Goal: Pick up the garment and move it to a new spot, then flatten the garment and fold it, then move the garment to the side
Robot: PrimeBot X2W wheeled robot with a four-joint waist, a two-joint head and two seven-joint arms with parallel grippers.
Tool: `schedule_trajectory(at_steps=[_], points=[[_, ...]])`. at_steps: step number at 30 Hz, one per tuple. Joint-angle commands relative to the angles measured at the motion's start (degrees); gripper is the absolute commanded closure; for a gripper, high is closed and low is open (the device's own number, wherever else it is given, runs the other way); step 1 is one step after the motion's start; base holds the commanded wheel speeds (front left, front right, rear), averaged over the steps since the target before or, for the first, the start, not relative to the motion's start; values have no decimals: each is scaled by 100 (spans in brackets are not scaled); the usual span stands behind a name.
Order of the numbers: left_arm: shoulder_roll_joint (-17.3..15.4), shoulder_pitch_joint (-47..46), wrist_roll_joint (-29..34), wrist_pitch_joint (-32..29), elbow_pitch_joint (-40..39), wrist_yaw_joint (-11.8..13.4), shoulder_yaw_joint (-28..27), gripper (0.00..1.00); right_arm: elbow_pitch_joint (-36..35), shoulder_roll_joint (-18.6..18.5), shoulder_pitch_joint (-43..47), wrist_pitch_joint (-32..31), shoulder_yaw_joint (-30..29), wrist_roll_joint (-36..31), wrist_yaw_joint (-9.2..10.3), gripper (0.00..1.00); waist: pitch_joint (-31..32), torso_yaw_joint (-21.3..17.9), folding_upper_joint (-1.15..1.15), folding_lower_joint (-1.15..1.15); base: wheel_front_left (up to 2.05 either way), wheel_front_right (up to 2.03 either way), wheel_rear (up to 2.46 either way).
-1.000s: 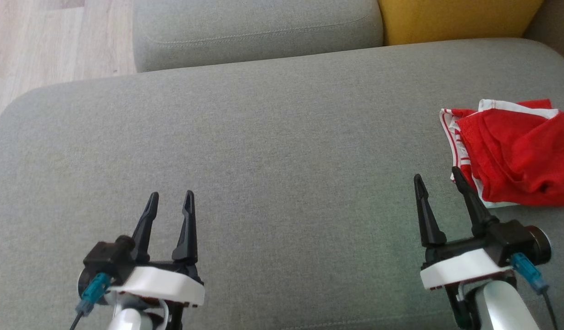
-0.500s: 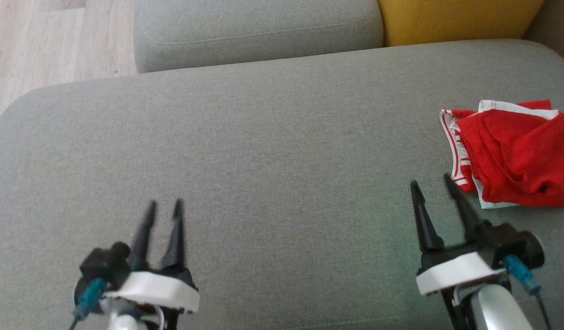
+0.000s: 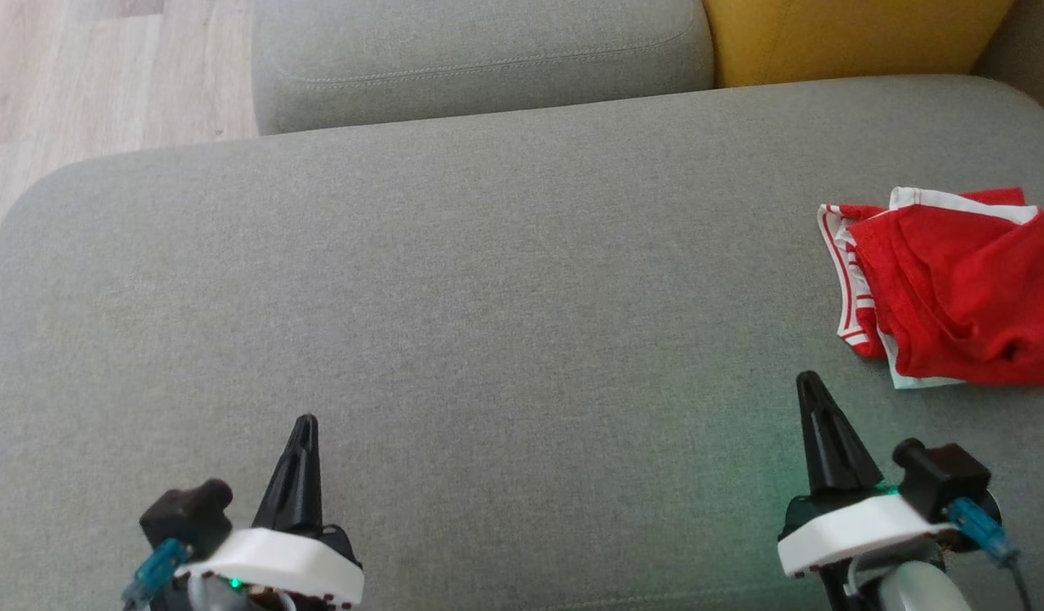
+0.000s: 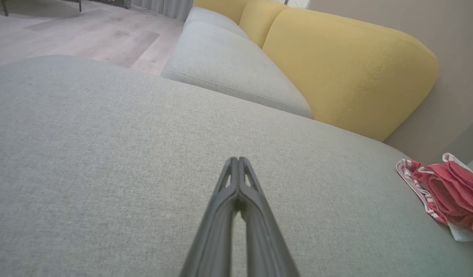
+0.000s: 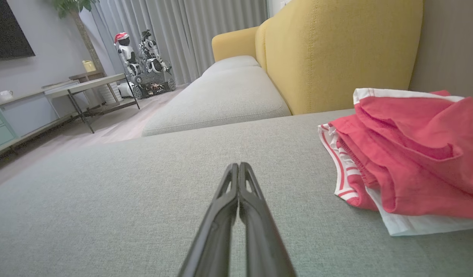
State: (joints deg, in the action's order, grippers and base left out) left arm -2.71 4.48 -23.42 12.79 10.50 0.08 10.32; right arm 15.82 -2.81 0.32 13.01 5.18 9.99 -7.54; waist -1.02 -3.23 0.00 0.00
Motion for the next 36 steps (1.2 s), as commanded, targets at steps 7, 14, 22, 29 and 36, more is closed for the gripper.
schedule_trajectory(at_steps=[7,14,22,29,36], points=[[-60,-304,-552,-117,-118,-80,-158,100,-182,-82,-295,-110,-57,669,1,100,6,22,0,0,0,0,0],[-79,-356,-998,-214,-78,-127,-229,100,-183,-103,-317,-203,-95,1201,1,100,11,42,0,0,0,0,0],[-95,-407,-1438,-312,-50,-172,-304,100,-185,-121,-338,-300,-137,1727,1,100,16,62,0,0,0,0,0],[-108,-453,-1876,-414,-25,-217,-383,100,-187,-136,-359,-400,-184,2251,2,100,21,82,0,0,0,0,0],[-119,-501,-2312,-519,3,-261,-465,100,-189,-147,-380,-503,-234,2772,2,100,26,102,0,0,0,0,0]])
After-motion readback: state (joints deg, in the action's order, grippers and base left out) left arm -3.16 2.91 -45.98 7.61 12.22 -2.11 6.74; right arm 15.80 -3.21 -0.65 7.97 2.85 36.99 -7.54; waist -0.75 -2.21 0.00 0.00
